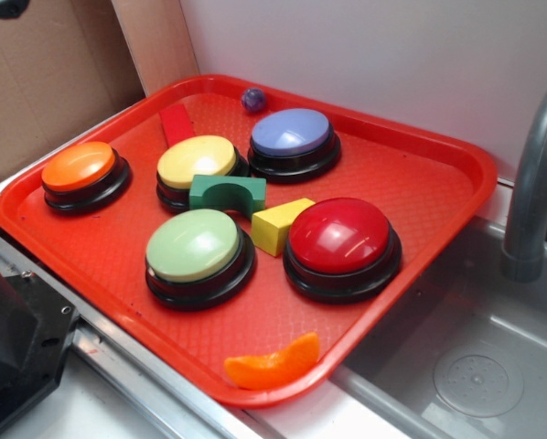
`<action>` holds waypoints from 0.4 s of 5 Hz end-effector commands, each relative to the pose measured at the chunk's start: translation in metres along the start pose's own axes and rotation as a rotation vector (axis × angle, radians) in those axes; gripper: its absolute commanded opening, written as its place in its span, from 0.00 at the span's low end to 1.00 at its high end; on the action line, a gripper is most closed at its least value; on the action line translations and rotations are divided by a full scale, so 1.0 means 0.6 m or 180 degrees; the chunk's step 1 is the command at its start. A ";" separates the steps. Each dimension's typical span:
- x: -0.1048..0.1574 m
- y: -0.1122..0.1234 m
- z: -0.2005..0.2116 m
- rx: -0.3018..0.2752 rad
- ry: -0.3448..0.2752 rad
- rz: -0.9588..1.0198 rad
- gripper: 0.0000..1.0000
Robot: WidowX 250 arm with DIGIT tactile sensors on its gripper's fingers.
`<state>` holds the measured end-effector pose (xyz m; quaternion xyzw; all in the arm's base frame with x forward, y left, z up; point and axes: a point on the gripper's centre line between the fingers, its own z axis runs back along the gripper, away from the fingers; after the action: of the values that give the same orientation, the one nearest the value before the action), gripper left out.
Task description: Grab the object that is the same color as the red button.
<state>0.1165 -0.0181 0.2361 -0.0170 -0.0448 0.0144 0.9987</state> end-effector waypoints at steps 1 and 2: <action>0.000 0.000 0.000 0.0000 0.0000 0.0000 1.00; 0.019 0.015 -0.014 -0.0185 -0.0055 0.0545 1.00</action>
<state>0.1257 -0.0093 0.2206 -0.0491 -0.0387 0.1072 0.9923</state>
